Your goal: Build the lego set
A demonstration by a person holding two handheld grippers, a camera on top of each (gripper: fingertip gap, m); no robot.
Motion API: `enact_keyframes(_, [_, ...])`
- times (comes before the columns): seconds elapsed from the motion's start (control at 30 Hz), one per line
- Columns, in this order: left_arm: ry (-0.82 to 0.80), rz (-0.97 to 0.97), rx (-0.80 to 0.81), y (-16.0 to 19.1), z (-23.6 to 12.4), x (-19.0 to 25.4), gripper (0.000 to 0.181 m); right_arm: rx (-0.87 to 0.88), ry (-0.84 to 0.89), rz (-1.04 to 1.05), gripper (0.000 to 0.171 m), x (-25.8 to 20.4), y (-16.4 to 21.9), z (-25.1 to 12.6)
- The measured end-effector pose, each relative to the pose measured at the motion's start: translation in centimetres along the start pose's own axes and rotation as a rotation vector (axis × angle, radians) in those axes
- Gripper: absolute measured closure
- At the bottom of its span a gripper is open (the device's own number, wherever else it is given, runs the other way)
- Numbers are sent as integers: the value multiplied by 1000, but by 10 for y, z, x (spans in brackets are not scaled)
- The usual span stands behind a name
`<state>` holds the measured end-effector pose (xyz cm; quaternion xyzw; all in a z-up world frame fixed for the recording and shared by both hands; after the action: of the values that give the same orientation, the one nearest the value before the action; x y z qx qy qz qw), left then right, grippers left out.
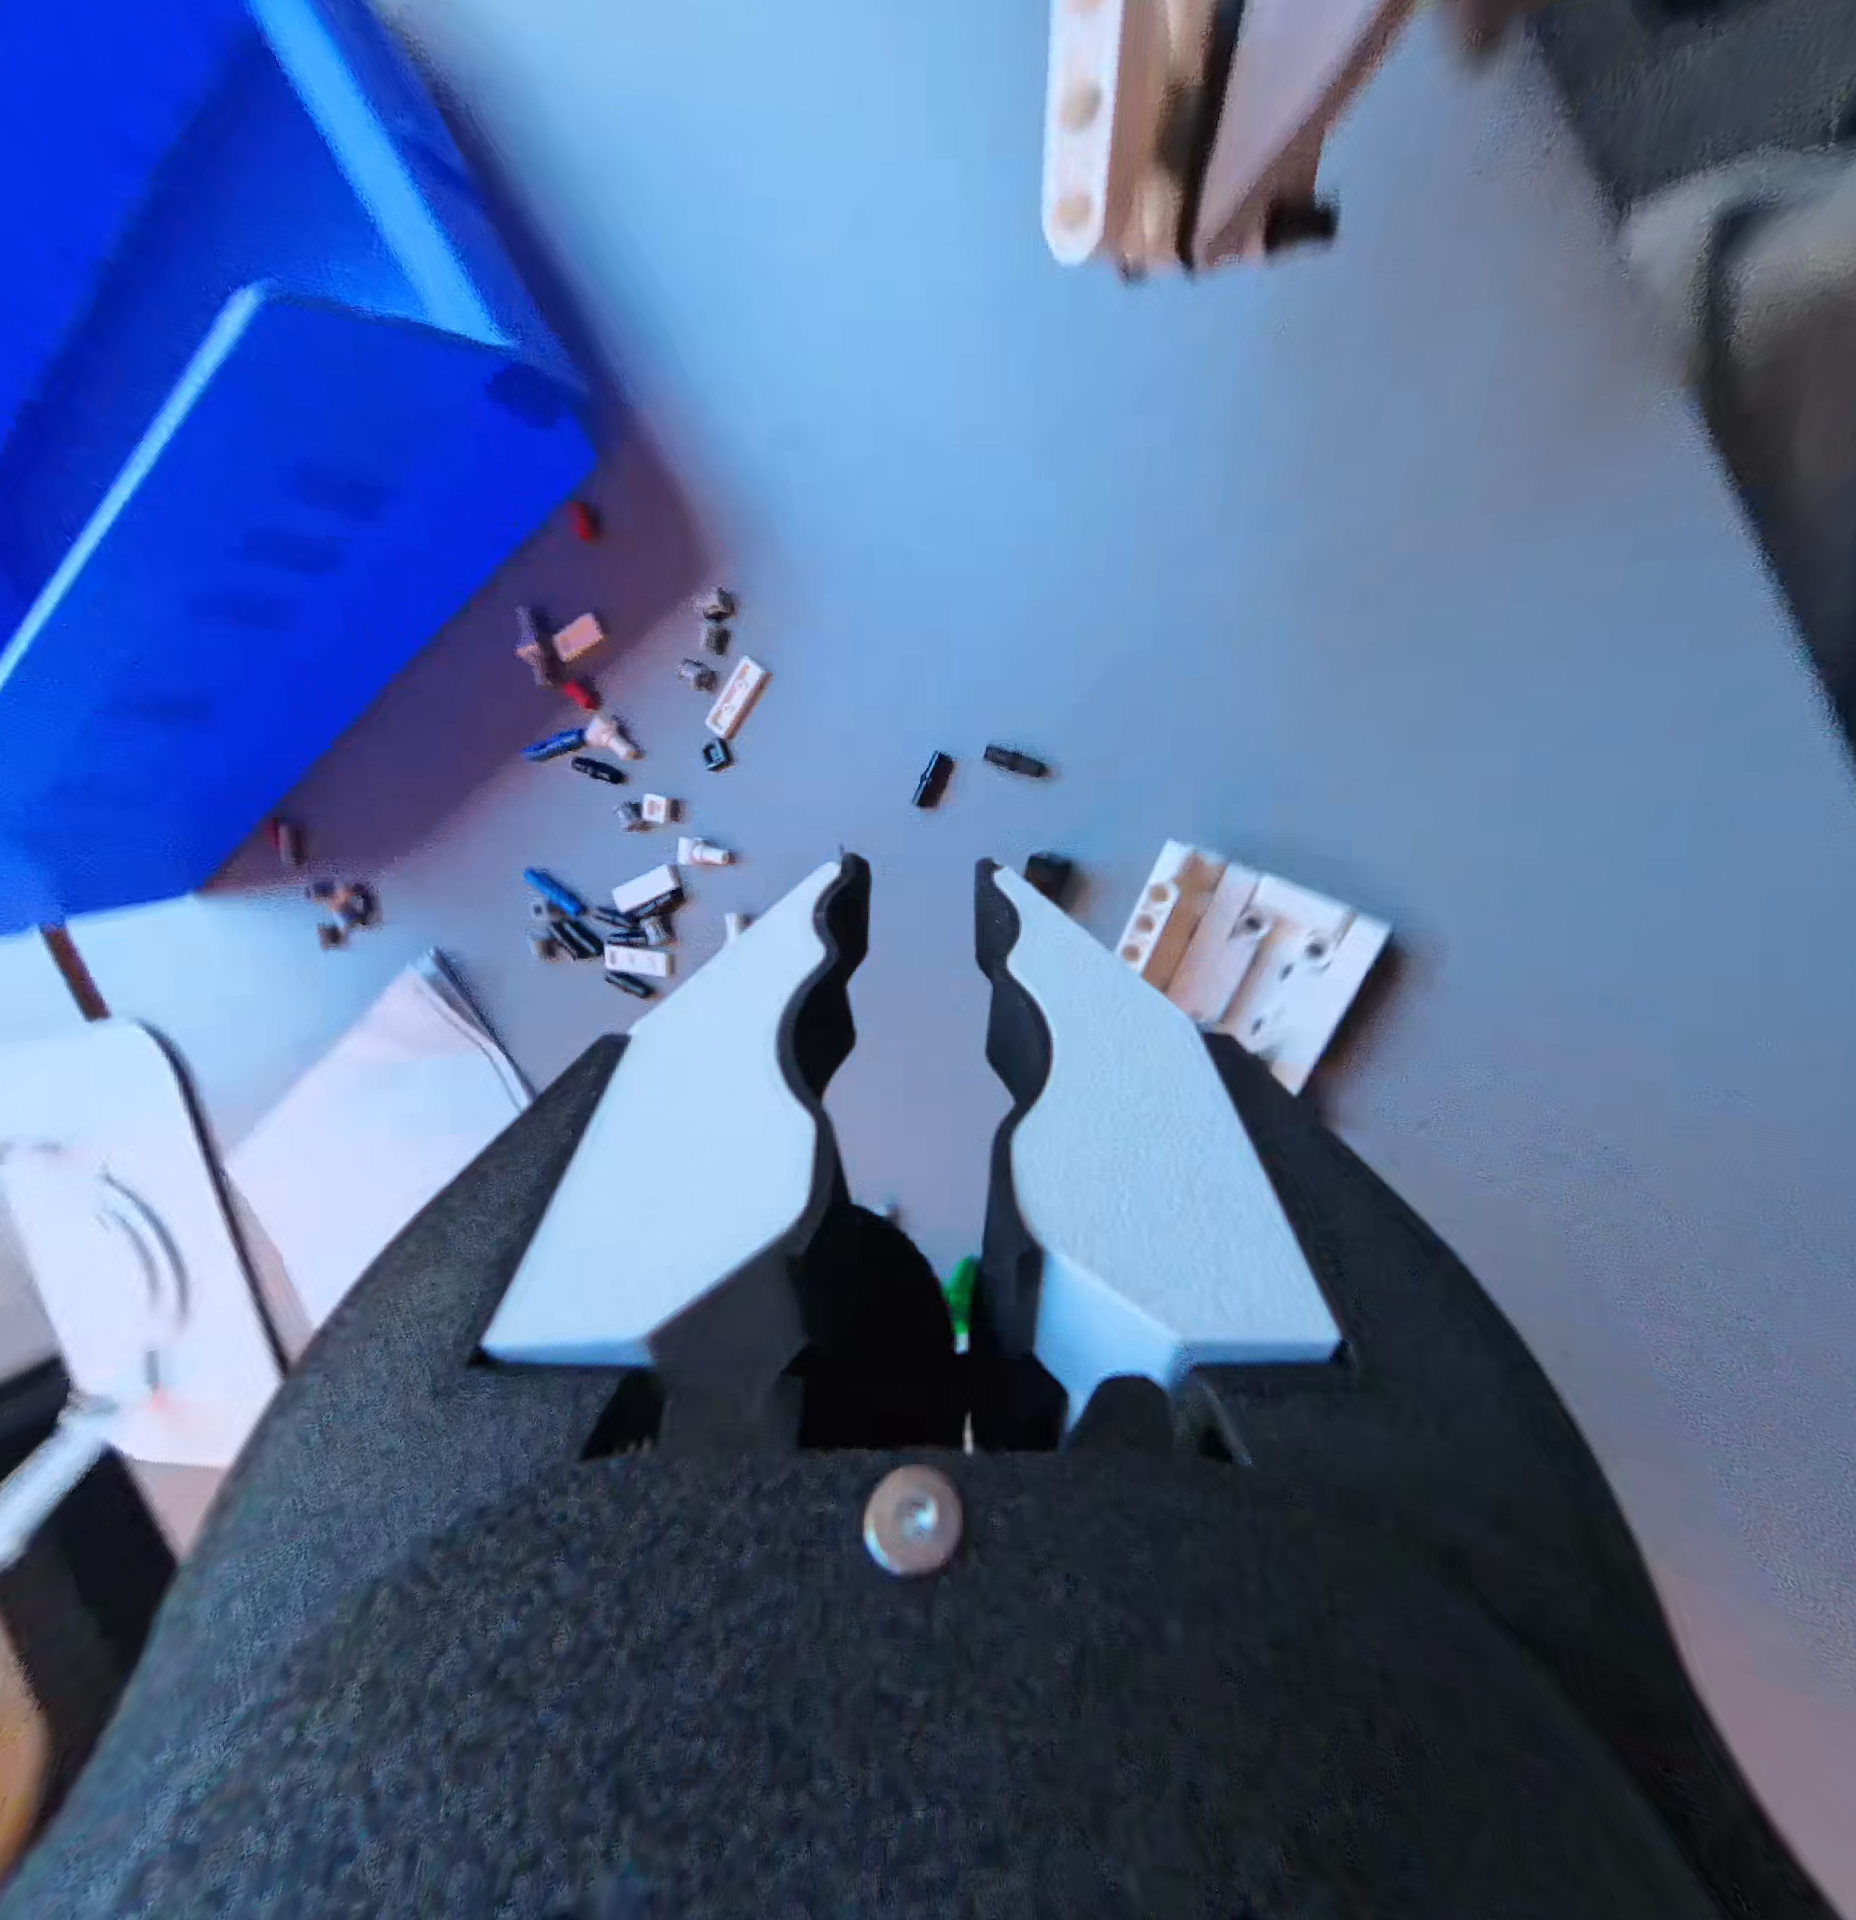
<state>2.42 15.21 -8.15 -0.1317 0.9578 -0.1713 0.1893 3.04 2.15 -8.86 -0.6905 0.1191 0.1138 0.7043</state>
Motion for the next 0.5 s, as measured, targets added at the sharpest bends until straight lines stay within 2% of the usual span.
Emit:
enact_keyframes(0.03, [41,69,-42,0,7,-5,161,20,-11,19,165,2,0,-2])
enact_keyframes(0.1, [148,134,-67,-1,20,-11,160,60,-39,69,165,5,-3,-5])
enact_keyframes(0.23, [332,148,-8,-3,44,-19,167,112,-62,126,165,10,-9,-12])
enact_keyframes(0.5, [437,206,-103,11,82,-15,168,119,-79,132,165,9,-8,-12])
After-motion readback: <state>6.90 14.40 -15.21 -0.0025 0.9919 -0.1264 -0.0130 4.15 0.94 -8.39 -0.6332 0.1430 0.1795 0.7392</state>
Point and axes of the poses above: each gripper's, where its closed fingertips meet, z out along the fingers, y out of its underside, x = y × z across the jaws, the point moved 4 cm from there along -z, back along the fingers
